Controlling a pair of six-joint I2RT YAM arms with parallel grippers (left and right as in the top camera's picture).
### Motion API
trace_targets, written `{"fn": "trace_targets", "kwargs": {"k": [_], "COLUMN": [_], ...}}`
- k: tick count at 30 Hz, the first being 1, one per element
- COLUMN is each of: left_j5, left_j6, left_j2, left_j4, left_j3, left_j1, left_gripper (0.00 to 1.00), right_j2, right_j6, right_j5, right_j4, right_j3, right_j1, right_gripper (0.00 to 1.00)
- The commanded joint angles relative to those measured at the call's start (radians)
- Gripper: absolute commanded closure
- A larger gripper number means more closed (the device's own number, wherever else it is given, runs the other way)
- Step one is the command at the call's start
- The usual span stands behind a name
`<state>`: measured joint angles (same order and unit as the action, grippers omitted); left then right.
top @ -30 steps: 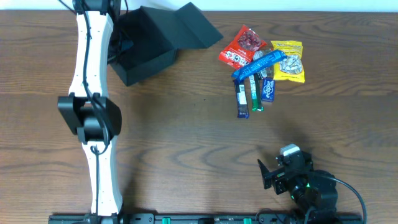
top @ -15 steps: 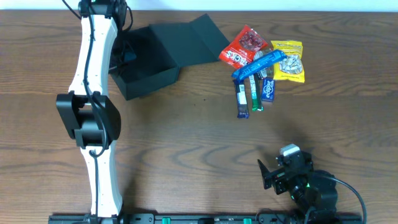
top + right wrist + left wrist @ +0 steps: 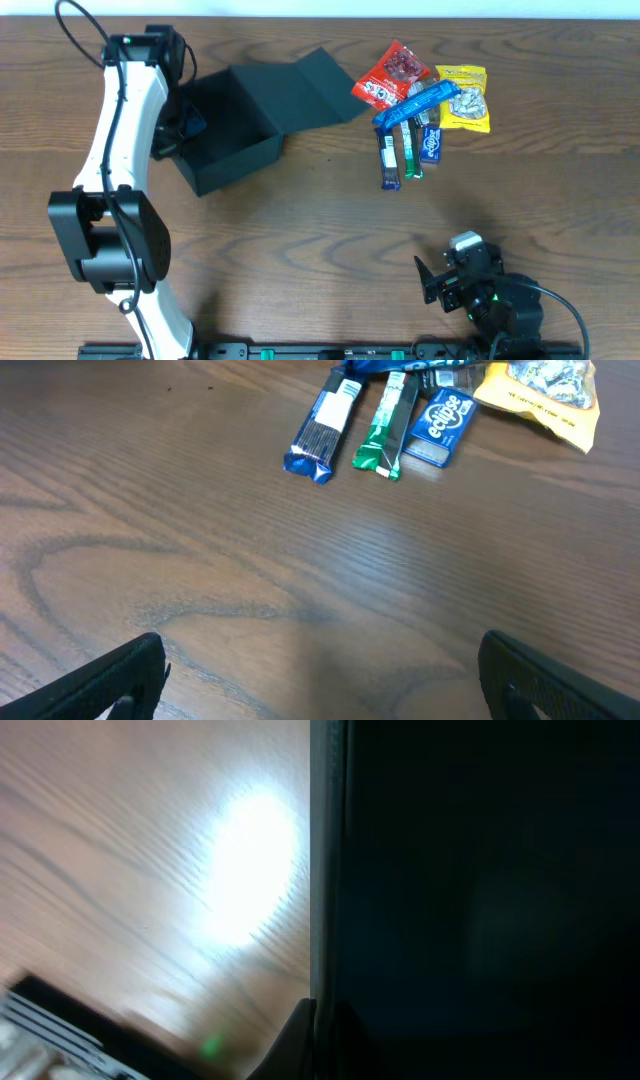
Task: Pack container
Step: 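Slide the black box with the left gripper to the table center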
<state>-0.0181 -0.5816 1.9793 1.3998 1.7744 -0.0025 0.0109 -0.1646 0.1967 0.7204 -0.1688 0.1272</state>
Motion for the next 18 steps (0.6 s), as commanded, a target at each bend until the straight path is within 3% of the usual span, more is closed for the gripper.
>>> {"fn": "trace_targets", "kwargs": {"k": [1,4,12,18], "left_j5": [0.113,0.172,0.143,0.15], "left_j6": [-0.148,-0.261,-0.567,-0.755], "left_j2": [-0.018,-0.031,-0.165,-0.179], "left_j4": [-0.034,-0.103,-0.25,-0.278], "left_j3": [-0.084,-0.167,-0.341,-0.36], "left_j1": [-0.006,-0.006,-0.019,-0.146], "left_gripper": [0.94,0.94,0.94,0.94], "right_j2": [-0.005,-0.005,-0.005,-0.005], "right_j6": [0.011,0.011,0.011,0.011], "right_j5": [-0.006,-0.006,-0.006,-0.006], "right_j4": [0.001,0.001,0.001,0.001], "right_j3": [0.003,0.003,0.003,0.003], "right_j1": [-0.007,-0.007,-0.007,-0.007], "right_gripper": [0.01,0.01,0.01,0.01]}}
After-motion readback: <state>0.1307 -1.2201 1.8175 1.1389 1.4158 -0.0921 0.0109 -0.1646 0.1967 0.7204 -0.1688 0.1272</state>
